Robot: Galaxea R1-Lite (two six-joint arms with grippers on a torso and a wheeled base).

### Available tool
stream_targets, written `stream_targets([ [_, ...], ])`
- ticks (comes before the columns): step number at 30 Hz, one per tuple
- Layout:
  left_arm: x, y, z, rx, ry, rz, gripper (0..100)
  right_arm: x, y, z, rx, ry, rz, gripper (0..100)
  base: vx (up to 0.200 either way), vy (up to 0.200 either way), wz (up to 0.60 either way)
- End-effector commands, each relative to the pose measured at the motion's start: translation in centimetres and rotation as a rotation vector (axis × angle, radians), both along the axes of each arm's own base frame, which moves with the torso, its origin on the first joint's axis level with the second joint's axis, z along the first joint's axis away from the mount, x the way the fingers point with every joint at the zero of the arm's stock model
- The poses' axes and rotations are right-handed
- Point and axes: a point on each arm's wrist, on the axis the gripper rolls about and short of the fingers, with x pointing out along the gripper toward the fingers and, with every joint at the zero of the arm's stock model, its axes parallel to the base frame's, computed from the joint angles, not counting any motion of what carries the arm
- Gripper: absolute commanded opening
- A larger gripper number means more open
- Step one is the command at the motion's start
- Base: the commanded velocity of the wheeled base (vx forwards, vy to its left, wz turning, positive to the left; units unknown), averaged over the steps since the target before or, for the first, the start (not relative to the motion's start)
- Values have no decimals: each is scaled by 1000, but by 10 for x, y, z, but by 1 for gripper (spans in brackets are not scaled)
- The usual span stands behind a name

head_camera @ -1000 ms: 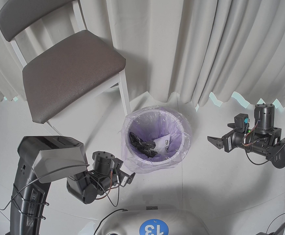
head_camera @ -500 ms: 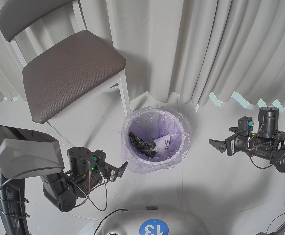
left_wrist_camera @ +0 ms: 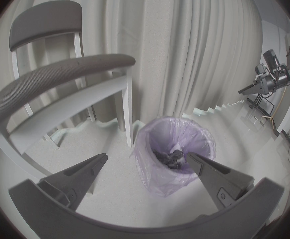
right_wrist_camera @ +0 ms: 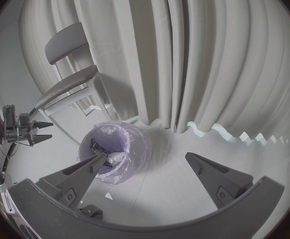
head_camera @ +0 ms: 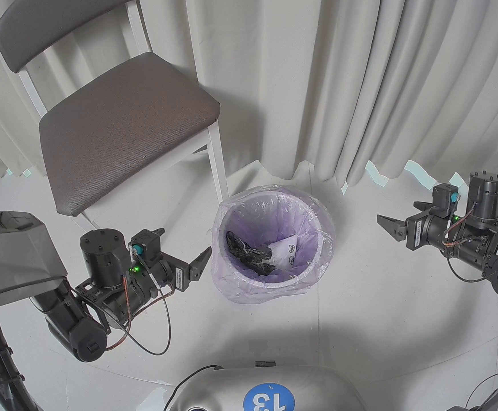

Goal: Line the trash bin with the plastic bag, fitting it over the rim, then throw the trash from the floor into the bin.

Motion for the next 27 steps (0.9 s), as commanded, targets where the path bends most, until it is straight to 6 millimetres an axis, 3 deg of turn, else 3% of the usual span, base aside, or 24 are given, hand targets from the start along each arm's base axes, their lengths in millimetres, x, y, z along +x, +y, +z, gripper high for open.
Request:
stream_targets([
  [1, -10, 2, 27, -38, -78, -9, 100, -4, -2, 26, 7, -59, -21, 100, 0, 0, 0],
  [12, -37, 11, 86, -135, -237, -22, 100, -25, -8, 69, 12, -117, -62, 100, 0, 0, 0],
  [17, -62, 23, 122, -157, -275, -23, 100, -38, -15, 88, 31, -193, -79, 100, 0, 0, 0],
  [27, -87, 54, 174, -177, -317, 68, 100, -45, -26, 112, 49, -280, -104, 100, 0, 0, 0],
])
